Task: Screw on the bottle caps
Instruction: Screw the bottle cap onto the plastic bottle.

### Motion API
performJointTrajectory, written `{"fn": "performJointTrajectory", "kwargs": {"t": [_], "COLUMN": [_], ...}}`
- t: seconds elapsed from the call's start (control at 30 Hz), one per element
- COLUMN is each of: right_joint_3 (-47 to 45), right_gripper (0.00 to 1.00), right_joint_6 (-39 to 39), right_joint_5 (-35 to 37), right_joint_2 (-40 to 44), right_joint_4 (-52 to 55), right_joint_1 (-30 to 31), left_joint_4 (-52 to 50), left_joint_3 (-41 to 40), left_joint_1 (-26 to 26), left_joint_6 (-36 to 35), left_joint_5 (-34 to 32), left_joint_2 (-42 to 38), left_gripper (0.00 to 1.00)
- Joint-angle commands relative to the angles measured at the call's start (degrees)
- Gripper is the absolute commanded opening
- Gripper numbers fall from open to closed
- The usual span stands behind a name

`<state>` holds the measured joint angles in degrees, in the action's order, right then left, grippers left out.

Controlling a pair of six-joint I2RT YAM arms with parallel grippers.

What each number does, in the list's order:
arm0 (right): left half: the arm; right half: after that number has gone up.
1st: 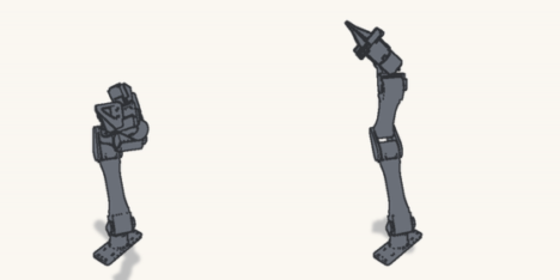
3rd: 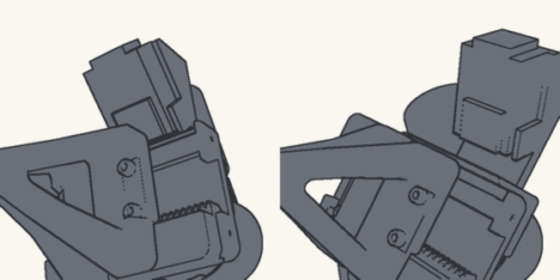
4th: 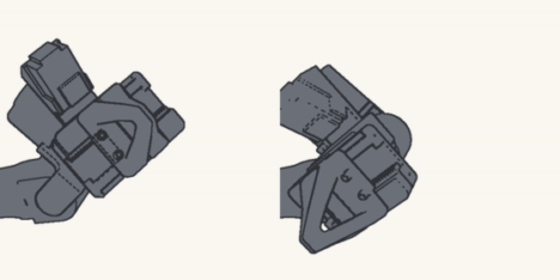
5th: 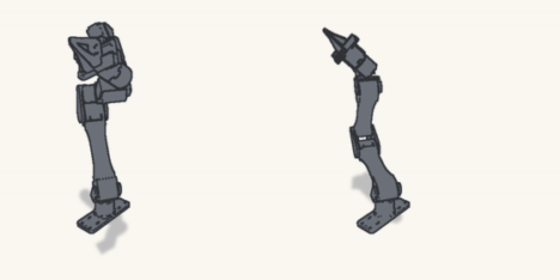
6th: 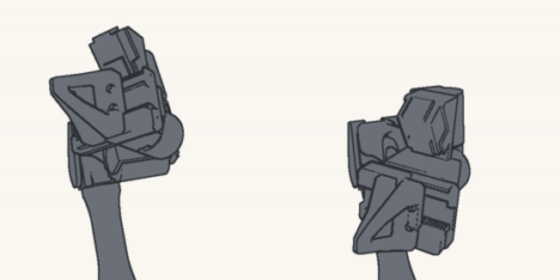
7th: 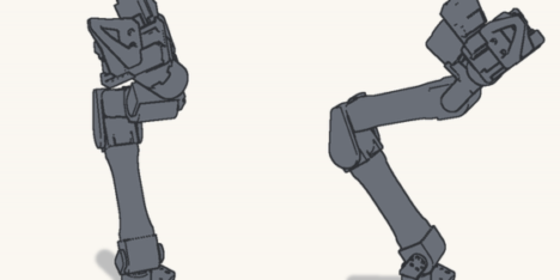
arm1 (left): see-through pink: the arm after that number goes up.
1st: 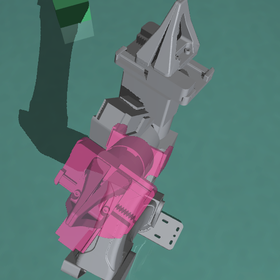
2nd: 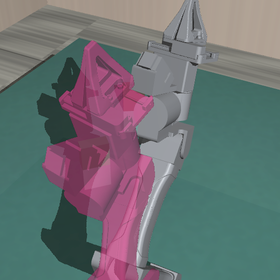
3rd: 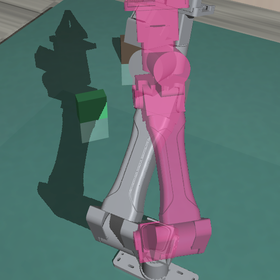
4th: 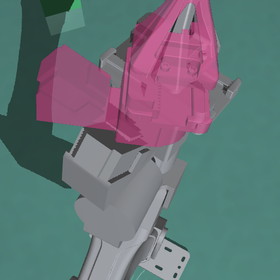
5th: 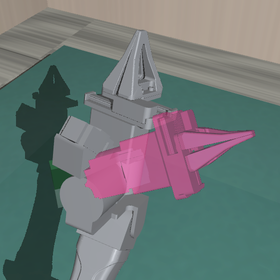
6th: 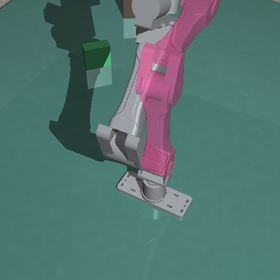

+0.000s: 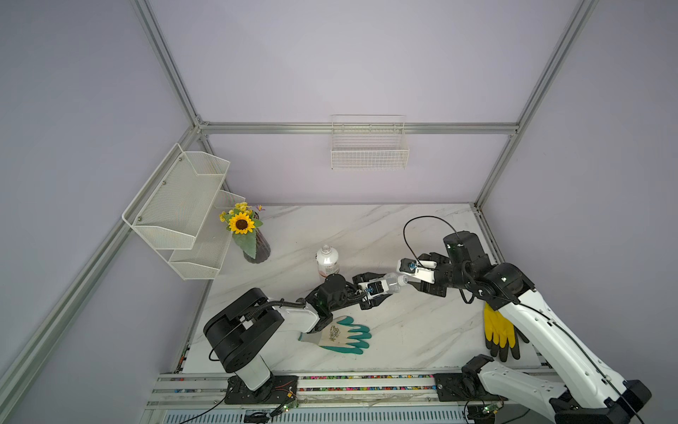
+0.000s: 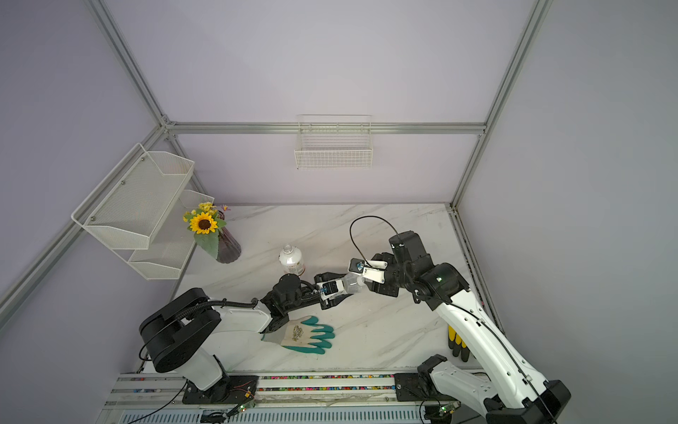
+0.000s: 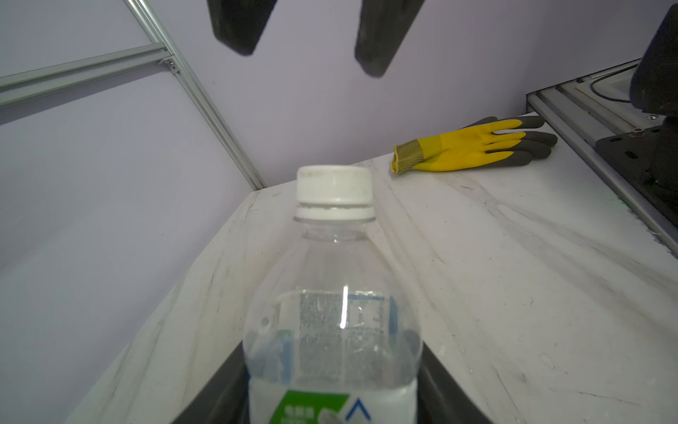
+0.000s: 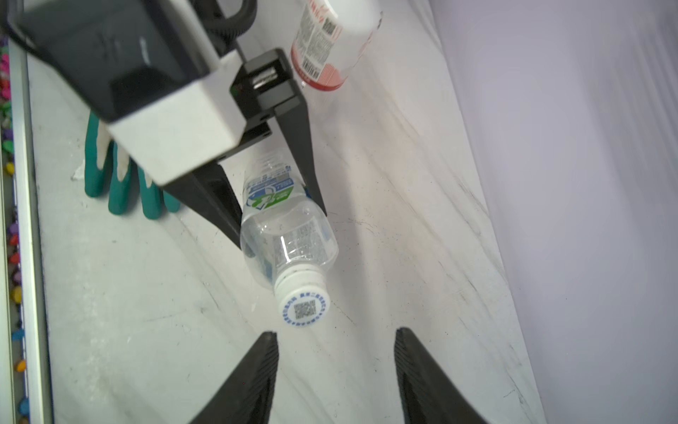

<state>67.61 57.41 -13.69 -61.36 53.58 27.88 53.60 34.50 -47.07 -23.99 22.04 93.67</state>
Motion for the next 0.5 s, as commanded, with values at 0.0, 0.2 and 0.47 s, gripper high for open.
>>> {"fn": "performJointTrajectory", "kwargs": {"t": [0.0, 0.2, 0.47], "right_joint_3": [1.81, -0.13, -1.43], "right_gripper": [0.55, 0.54, 0.48], "right_joint_6": [11.74, 14.50, 15.39], "right_joint_5": [0.82, 1.93, 1.74], "right_joint_2": [-1.52, -2.99, -4.20], "right_joint_4": [4.87, 2.26, 0.78], "right_joint_1": [0.16, 0.98, 2.20], "left_joint_4": [0.89, 0.86, 0.97], "left_joint_3": [0.78, 0.96, 1.28], "left_joint_1": [0.41, 0.45, 0.40], "left_joint_6": [1.31, 1.57, 2.10], "left_joint_5": [3.79, 4.48, 5.33], "left_joint_2": [-1.64, -2.09, -1.65], "left_gripper": [0.58, 0.58, 0.58]}}
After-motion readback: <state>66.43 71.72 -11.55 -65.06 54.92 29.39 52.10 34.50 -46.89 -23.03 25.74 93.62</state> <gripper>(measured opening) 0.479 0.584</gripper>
